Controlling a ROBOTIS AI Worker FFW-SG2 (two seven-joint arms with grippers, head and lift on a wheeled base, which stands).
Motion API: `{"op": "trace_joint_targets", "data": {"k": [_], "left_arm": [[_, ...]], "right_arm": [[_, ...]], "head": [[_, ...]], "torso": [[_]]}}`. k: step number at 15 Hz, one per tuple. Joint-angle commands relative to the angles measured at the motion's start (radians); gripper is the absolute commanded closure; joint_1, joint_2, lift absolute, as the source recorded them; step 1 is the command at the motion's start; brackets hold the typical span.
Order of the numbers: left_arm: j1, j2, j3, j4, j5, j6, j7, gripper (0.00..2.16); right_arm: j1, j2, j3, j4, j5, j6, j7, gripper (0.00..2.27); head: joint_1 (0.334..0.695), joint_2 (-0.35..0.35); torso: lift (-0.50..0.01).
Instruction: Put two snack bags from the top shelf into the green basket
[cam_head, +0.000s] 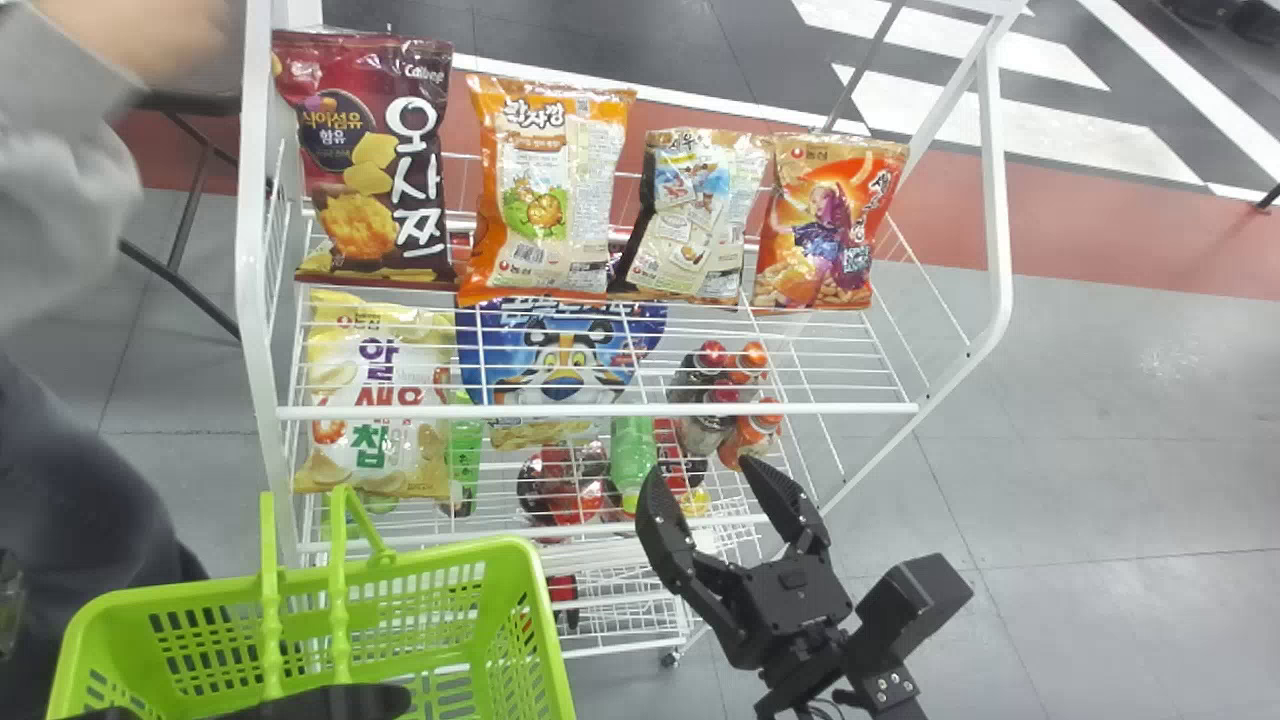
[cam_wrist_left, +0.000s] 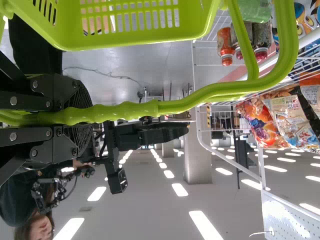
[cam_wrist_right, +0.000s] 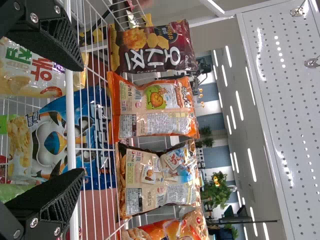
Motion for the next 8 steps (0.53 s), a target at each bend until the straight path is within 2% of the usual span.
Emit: {"op": "trace_joint_targets", "data": {"k": [1,8], "left_arm": [[0.000,0.000,0.000,0.000,0.000,0.004,0.000,2.15],[0.000,0.000,0.000,0.000,0.000,0.004,0.000,2.15]], "right_arm": [[0.000,0.000,0.000,0.000,0.000,0.000,0.000,0.09],[0.000,0.000,0.000,0.000,0.000,0.000,0.000,0.09]], "head": [[0.695,-0.350],[0.695,-0.350]], "torso": [[-0.001],[-0.001]]}}
